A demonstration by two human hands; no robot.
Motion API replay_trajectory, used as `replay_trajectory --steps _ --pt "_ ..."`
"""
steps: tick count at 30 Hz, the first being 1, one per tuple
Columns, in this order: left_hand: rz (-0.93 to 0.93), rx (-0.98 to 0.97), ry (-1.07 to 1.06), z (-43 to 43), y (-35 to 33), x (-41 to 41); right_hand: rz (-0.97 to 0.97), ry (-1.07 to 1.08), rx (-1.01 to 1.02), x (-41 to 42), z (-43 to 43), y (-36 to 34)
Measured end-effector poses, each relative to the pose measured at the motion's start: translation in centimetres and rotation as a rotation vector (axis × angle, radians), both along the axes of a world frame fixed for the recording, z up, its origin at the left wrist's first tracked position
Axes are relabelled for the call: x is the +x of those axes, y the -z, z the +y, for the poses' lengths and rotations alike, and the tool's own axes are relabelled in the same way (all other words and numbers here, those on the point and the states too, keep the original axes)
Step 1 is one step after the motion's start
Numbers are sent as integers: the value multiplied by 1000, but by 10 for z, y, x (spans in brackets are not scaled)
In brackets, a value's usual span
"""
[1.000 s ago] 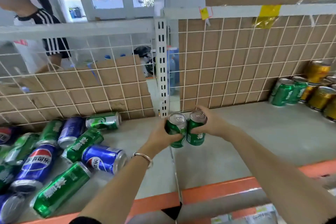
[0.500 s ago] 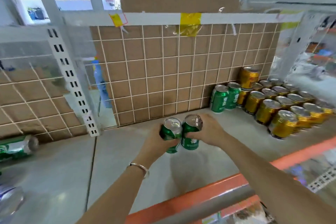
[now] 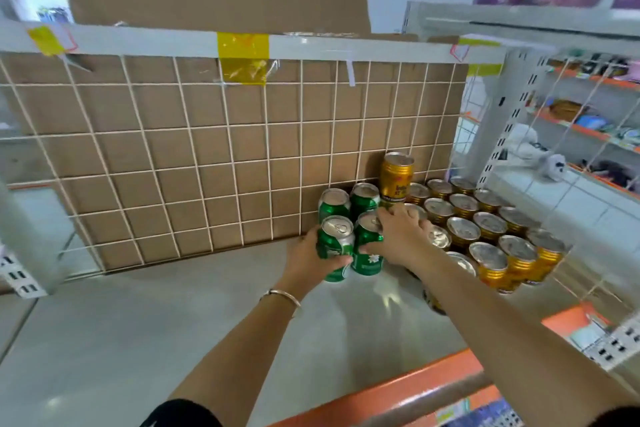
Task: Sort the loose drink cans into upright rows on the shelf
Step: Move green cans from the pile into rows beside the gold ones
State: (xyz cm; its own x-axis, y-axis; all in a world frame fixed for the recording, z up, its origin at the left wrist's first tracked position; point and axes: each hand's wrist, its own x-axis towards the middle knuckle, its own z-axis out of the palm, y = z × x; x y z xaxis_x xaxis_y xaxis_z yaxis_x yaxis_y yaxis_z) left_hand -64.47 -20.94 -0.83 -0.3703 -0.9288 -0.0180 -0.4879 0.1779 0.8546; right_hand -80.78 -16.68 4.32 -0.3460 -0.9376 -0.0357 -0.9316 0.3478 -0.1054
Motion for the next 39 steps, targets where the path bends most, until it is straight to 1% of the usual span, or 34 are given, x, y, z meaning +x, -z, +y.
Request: replay_trajectory --steps 3,8,12,16,19,21,23,26,28,31,35,39 --pt "37 -33 -79 -8 5 -22 43 -32 16 -17 -13 -6" --pt "114 -31 -222 -8 20 -43 0 -98 13 -39 -25 -8" --pt "149 -32 -256 -4 27 -47 -36 -113 13 -46 -26 -4" --pt "148 -17 -259 -3 26 -48 10 -85 -15 -39 -24 2" --pt "122 46 -216 0 26 -46 51 -64 -28 -34 -20 2" --pt "92 110 -220 8 32 -39 35 -48 -44 -28 -15 6" --pt "119 136 -270 18 44 -27 -64 -42 -131 -15 -10 11" --pt "73 109 -219 29 48 -3 -158 -112 -293 17 -4 15" --pt "23 73 -214 30 47 15 -202 -206 -327 42 -2 19" --pt "-64 30 -305 36 41 52 -276 -360 -346 82 1 33" --pt "-130 -18 -411 53 35 127 -283 -484 -286 149 9 48" --pt "-176 -31 -524 72 19 221 -272 -577 -16 226 7 48"
